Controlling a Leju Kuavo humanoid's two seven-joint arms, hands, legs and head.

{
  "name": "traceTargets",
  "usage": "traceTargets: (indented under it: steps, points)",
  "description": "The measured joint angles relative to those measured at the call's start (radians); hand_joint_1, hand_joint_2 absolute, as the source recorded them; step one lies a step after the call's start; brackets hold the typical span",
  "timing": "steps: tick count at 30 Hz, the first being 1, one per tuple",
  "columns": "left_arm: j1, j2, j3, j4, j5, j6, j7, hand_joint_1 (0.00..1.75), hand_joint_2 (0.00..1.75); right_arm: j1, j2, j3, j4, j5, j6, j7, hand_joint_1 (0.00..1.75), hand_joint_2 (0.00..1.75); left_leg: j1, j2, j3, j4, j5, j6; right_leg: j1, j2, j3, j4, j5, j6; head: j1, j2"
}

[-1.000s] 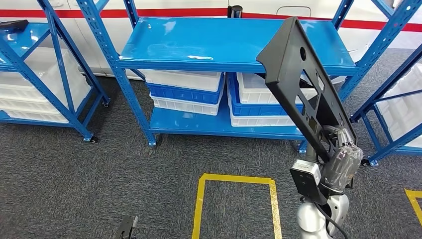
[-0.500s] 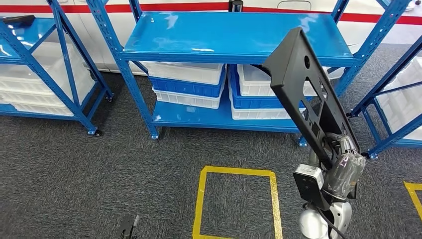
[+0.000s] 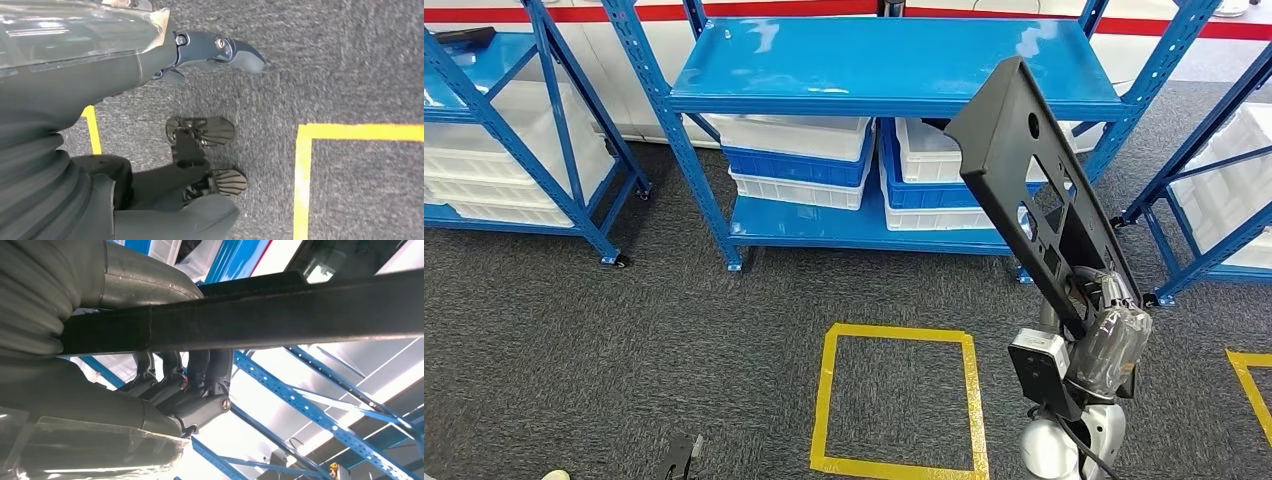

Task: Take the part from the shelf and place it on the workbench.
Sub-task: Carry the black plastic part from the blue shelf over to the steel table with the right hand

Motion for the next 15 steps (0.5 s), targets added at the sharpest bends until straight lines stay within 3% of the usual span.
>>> traceTargets:
  steps: [2, 3, 5, 7, 8, 9, 11, 13, 15]
  points:
    - [-0.002, 0.000, 0.000, 0.000, 0.000, 0.000, 0.000, 0.00, 1.75, 0.001, 0.001, -0.001, -0.002, 0.002, 0.000, 0.004, 1.75, 1.75, 0.003, 0.005, -0.004, -0.015, 0.018, 0.013, 0.001, 0.000, -0.015, 0.020, -0.018, 0.005, 0.001, 0.000]
    - [-0.003, 0.000, 0.000, 0.000, 0.000, -0.001, 0.000, 0.00, 1.75, 0.001, 0.001, -0.001, -0.003, 0.005, 0.000, 0.006, 1.75, 1.75, 0.006, 0.008, -0.008, -0.022, 0.027, 0.019, 0.001, 0.000, -0.032, 0.057, -0.045, 0.003, 0.004, 0.000]
    - [-0.003, 0.000, 0.000, 0.000, 0.000, -0.002, 0.001, 0.00, 1.75, 0.004, 0.000, -0.002, -0.005, 0.010, 0.000, 0.010, 1.75, 1.75, 0.008, 0.011, -0.024, -0.023, 0.041, 0.025, -0.001, 0.001, -0.081, 0.187, -0.118, -0.002, 0.008, 0.000]
    - [-0.002, 0.000, 0.000, 0.000, 0.000, -0.003, 0.001, 0.00, 1.75, 0.007, -0.002, -0.002, -0.006, 0.012, 0.000, 0.014, 1.75, 1.75, 0.009, 0.014, -0.042, -0.021, 0.051, 0.024, -0.005, 0.000, -0.107, 0.282, -0.154, 0.006, 0.011, 0.000]
    - [-0.001, -0.001, 0.000, 0.000, 0.000, -0.003, 0.001, 0.00, 1.75, 0.007, -0.003, -0.002, -0.006, 0.013, 0.000, 0.015, 1.75, 1.75, 0.010, 0.014, -0.049, -0.019, 0.056, 0.021, -0.007, 0.000, -0.091, 0.273, -0.147, 0.016, 0.012, 0.000]
    - [0.000, -0.001, 0.000, 0.000, 0.000, -0.004, 0.001, 0.00, 1.75, 0.007, -0.004, -0.002, -0.007, 0.011, 0.000, 0.016, 1.75, 1.75, 0.013, 0.015, -0.057, -0.015, 0.059, 0.018, -0.011, 0.000, -0.055, 0.223, -0.127, 0.029, 0.012, 0.000]
    - [0.001, -0.002, 0.000, 0.000, 0.003, -0.004, -0.002, 0.00, 1.75, 0.002, -0.004, -0.002, -0.009, 0.006, 0.000, 0.017, 1.75, 1.75, 0.016, 0.015, -0.072, -0.001, 0.061, 0.008, -0.016, 0.001, 0.037, 0.075, -0.090, 0.047, 0.014, 0.000]
    - [0.001, -0.003, 0.000, -0.001, 0.006, -0.004, -0.006, 0.00, 1.75, -0.001, -0.006, 0.000, -0.011, -0.001, 0.000, 0.019, 1.75, 1.75, 0.014, 0.014, -0.086, 0.014, 0.064, -0.005, -0.015, 0.005, 0.077, 0.004, -0.079, 0.043, 0.017, 0.000]
    - [0.002, -0.004, 0.000, -0.001, 0.009, -0.004, -0.007, 0.00, 1.75, -0.001, -0.008, 0.003, -0.012, -0.004, 0.000, 0.021, 1.75, 1.75, 0.014, 0.011, -0.095, 0.019, 0.072, -0.017, -0.012, 0.009, 0.067, 0.008, -0.077, 0.029, 0.016, 0.000]
